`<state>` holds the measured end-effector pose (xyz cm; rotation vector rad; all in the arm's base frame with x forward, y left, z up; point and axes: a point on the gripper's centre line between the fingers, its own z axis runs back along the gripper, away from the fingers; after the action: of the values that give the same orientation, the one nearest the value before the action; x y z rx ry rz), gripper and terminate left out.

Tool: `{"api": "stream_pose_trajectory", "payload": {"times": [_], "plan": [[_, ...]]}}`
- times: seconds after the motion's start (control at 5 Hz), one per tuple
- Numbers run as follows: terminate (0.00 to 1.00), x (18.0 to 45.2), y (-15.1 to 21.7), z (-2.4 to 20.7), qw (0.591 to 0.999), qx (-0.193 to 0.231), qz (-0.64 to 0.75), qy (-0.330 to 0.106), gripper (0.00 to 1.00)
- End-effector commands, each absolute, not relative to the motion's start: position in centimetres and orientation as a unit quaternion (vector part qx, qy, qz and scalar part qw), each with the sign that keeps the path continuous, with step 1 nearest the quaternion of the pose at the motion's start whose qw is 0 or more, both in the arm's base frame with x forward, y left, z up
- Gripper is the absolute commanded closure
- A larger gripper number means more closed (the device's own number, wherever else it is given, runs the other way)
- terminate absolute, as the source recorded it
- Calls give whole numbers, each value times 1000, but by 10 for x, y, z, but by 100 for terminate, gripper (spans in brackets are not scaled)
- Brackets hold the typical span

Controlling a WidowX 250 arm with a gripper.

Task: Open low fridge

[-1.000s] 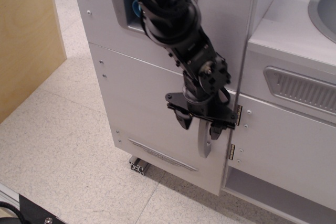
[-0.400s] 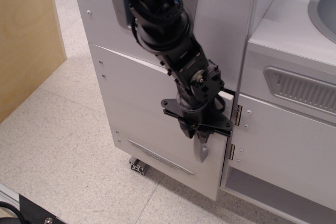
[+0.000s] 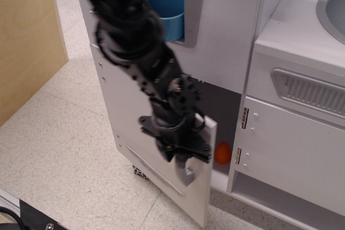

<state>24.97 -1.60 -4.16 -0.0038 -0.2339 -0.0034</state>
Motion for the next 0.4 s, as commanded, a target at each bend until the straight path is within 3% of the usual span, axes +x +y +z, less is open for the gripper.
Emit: {"api": "stream_pose_trajectory", "payload": {"times": [0.0,0.2], "plan": [[0,244,-1,24,990,-3,-10,-143,0],[0,249,-7,53,988,-7,8,-155,0]]}}
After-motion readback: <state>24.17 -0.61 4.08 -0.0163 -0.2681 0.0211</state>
